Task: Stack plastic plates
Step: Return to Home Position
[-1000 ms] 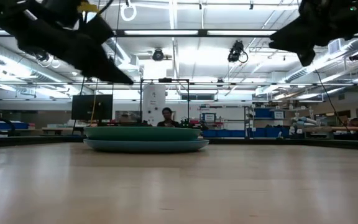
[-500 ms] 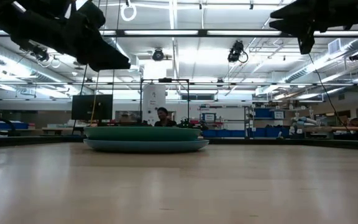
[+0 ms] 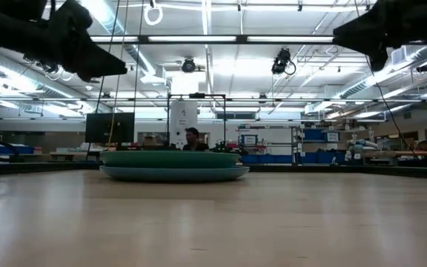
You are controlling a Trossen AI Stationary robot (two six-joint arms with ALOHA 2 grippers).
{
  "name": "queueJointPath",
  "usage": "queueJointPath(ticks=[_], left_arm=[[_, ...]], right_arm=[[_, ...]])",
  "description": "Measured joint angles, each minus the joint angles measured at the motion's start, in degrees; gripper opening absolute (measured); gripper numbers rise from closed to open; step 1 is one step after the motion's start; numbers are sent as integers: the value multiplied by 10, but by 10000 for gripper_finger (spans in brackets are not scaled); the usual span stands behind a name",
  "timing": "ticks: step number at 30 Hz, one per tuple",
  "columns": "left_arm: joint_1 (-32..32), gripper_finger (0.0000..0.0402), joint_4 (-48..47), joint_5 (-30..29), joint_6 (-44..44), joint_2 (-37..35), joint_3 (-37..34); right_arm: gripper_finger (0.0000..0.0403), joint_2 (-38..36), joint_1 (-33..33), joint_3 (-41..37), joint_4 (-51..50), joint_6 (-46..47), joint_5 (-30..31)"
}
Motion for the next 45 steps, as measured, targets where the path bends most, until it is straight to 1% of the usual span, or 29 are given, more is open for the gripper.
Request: queueJointPath(ticks=[4, 9, 15, 19, 20, 25, 28, 31, 36, 38, 42, 45], left_arm=[[11, 142, -7, -2, -15, -69, -31], [23, 142, -30, -2, -25, -153, -47], [27, 142, -63, -13, -34, -243, -70], [27, 142, -80, -17, -39, -291, -85], [27, 141, -76, -17, -42, -290, -89], [25, 141, -71, -15, -50, -291, -117], [25, 141, -45, 8, -54, -291, -133], [25, 141, -21, 40, -60, -290, -145], [25, 141, -21, 51, -68, -288, -145], [25, 141, -21, 52, -111, -287, -145], [25, 141, -17, 52, -244, -288, -145], [25, 141, -17, 52, -284, -288, -145]], right_arm=[[114, -38, 0, -27, 3, 14, 8], [114, -95, 0, -58, 2, 17, 26], [114, -169, 0, -108, 15, 32, 79], [114, -172, 0, -151, 66, 35, 90], [114, -172, -1, -162, 80, 40, 90], [114, -167, -1, -164, 61, 93, 99], [114, -167, -1, -164, 63, 112, 114], [114, -166, -1, -164, 61, 122, 124], [114, -166, -1, -164, 63, 116, 121], [114, -166, -1, -164, 63, 115, 121], [114, -166, -1, -164, 63, 114, 120], [114, -166, -1, -164, 63, 114, 120]])
